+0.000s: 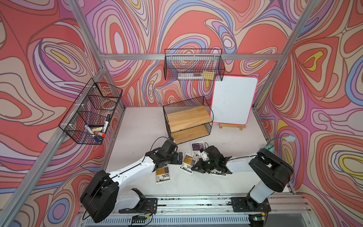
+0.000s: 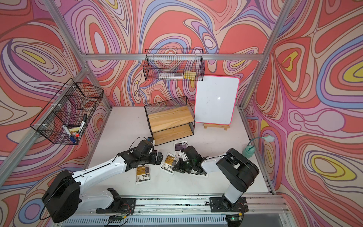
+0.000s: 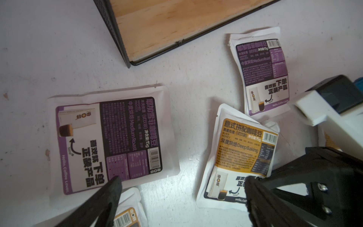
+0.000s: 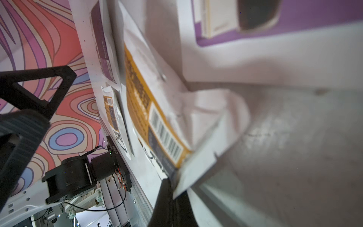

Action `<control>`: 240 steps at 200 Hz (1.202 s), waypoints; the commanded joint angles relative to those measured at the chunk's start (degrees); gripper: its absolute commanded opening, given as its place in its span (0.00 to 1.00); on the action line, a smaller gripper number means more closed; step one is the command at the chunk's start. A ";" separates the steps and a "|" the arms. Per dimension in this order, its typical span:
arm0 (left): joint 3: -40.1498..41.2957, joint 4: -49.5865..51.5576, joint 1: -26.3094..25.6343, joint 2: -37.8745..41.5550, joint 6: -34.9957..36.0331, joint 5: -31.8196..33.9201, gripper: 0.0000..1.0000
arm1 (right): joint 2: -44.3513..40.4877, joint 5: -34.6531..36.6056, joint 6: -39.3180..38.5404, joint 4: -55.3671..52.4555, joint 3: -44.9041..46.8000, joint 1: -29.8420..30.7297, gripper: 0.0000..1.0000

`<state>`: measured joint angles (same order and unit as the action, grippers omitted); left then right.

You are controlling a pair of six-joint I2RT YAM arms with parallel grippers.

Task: Place the bagged coffee beans on the shelf by color
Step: Pick up the bagged coffee beans at the center of the board, then place the bagged coffee beans on the shelf.

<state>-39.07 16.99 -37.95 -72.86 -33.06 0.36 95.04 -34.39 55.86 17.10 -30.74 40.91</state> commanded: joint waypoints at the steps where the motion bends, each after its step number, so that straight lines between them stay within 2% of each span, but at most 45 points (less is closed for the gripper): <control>1: -2.11 2.79 -0.28 1.25 -0.16 1.44 0.99 | -1.18 0.17 -0.52 -2.41 -0.24 -0.30 0.00; 34: -5.32 6.21 -0.26 3.15 0.76 3.28 0.99 | -6.40 0.09 -2.49 -9.12 -1.90 -0.56 0.00; 52: -8.25 9.62 -0.32 4.74 1.61 5.58 0.99 | -11.49 0.97 -5.05 -16.80 -4.18 -0.74 0.00; 87: -15.61 16.92 -0.19 6.40 3.86 10.49 0.99 | -20.14 3.27 -11.18 -32.99 -11.04 -2.13 0.00; 116: -22.46 21.62 0.11 6.82 5.22 12.75 0.99 | -22.35 3.48 -16.19 -42.72 -18.79 -4.48 0.00; 142: -29.26 24.52 2.58 6.04 6.01 13.52 0.99 | -20.20 3.47 -21.94 -50.26 -28.60 -6.86 0.00; 179: -37.40 25.55 10.13 3.86 6.16 10.12 0.99 | -12.51 2.49 -28.81 -55.70 -43.25 -10.65 0.00; 240: -43.33 21.89 17.51 -2.90 6.53 7.86 0.99 | 4.35 -2.14 -35.16 -59.46 -62.84 -14.04 0.00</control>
<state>-81.01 39.42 -22.24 -73.32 -27.18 10.13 94.94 -34.09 25.02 -39.00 -88.31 27.75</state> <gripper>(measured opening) 0.992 0.040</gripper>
